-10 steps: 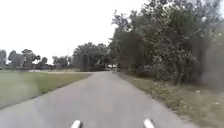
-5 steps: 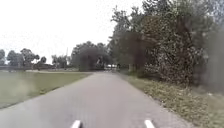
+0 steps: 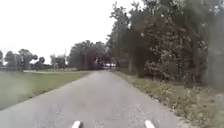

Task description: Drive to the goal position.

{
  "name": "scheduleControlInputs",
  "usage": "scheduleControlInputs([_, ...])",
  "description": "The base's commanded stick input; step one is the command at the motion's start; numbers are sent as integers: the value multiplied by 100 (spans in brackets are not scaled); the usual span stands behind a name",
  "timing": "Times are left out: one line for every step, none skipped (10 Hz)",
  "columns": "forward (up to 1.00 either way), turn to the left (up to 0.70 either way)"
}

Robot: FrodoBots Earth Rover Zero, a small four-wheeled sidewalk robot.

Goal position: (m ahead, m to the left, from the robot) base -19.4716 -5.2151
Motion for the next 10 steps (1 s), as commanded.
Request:
scheduleControlInputs([0, 85])
scheduleControlInputs([0, 85])
scheduleControlInputs([0, 85])
scheduleControlInputs([0, 85])
scheduleControlInputs([0, 85])
scheduleControlInputs([0, 85])
scheduleControlInputs([0, 85])
scheduleControlInputs([0, 85])
scheduleControlInputs([0, 85])
scheduleControlInputs([0, 85])
